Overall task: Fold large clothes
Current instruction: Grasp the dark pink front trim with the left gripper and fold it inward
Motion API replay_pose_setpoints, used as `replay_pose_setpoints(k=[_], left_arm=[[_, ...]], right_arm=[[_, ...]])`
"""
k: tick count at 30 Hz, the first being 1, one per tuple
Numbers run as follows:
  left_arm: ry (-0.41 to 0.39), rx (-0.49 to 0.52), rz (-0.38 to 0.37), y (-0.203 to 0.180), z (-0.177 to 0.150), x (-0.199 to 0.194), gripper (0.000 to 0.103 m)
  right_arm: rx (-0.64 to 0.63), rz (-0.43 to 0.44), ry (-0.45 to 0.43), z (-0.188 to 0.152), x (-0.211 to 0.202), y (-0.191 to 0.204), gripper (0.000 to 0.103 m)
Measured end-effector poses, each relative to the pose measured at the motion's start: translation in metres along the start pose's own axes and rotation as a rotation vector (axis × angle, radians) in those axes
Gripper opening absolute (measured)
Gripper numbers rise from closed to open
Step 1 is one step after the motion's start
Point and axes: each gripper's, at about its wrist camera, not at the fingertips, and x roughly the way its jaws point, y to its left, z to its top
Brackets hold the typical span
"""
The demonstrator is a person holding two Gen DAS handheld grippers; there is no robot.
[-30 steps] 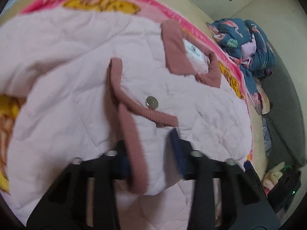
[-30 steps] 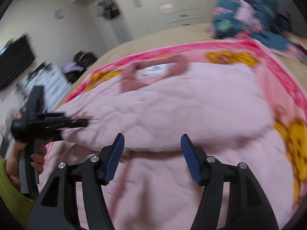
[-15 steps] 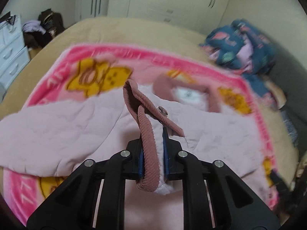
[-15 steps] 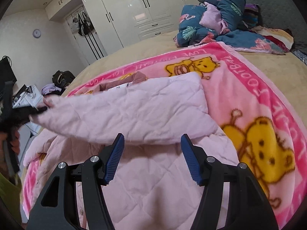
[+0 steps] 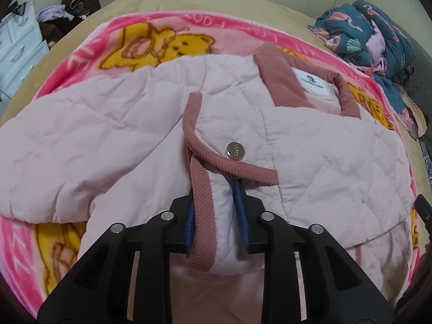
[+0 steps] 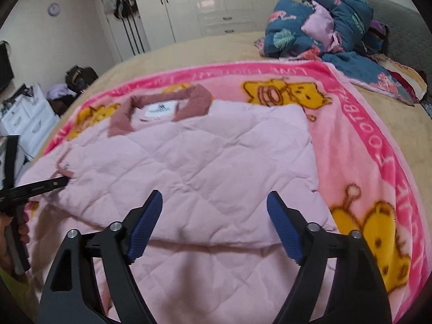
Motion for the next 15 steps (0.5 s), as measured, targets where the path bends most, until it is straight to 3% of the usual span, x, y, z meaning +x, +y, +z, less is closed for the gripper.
replay_pose_setpoints(k=[6, 9, 11, 13, 15], left_arm=[[0.0, 0.002, -0.012, 0.002, -0.005, 0.005, 0.029], [-0.003, 0.007, -0.01, 0.002, -0.006, -0.001, 0.032], [-0.009, 0.004, -0.017, 0.003, -0.006, -0.006, 0.038], [-0.015, 0.001, -0.031, 0.003, -0.007, -0.014, 0.054], [-0.024, 0.006, -0.035, 0.003, -0.007, -0.021, 0.06]], right_arm=[[-0.006, -0.063, 0.123, -0.011, 0.047, -0.009, 0.081], [0.0, -0.083, 0.119, -0.012, 0.046, -0.006, 0.081], [0.026, -0.047, 0.094, -0.011, 0.035, -0.004, 0.083], [0.05, -0.017, 0.074, -0.011, 0.025, -0.002, 0.089], [0.055, 0.0, 0.048, -0.01, 0.012, 0.003, 0.093]])
